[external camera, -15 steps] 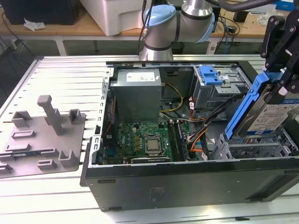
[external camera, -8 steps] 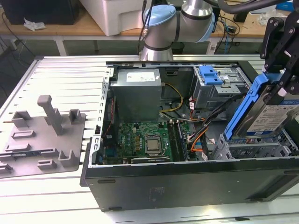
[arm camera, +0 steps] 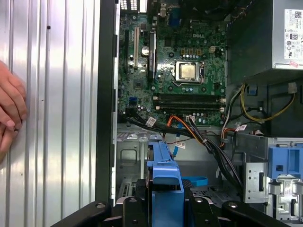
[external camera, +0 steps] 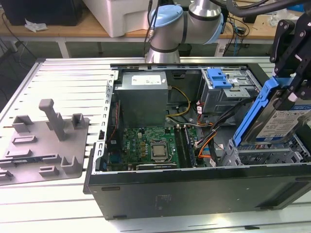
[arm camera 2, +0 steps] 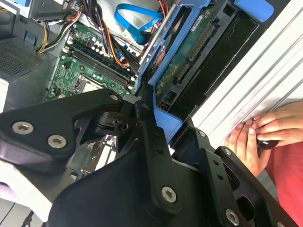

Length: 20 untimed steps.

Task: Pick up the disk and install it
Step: 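Insert the disk into the insertion slot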

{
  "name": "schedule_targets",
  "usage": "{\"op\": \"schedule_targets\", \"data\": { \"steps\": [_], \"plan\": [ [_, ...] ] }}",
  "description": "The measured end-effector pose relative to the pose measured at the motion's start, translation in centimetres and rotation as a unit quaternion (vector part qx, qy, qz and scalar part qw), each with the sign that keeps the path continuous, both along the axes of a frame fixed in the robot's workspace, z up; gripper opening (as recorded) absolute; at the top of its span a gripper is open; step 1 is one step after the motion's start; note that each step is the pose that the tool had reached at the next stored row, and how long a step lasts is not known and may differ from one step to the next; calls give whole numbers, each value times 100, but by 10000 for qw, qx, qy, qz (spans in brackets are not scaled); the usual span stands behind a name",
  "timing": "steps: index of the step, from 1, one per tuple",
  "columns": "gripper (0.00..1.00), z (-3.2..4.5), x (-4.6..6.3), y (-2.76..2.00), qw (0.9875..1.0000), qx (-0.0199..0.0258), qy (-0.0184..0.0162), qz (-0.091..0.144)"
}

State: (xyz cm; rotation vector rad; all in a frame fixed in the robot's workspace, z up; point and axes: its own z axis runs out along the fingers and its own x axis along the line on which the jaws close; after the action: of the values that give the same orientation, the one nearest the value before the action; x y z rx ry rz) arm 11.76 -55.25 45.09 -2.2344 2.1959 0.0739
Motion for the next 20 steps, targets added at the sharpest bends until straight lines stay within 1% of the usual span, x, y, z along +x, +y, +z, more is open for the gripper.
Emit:
{"op": "schedule_targets", "data": {
  "steps": [20],
  "plan": [
    [36, -59, 9, -13, 10000, 18, 0, 0]
  ]
}}
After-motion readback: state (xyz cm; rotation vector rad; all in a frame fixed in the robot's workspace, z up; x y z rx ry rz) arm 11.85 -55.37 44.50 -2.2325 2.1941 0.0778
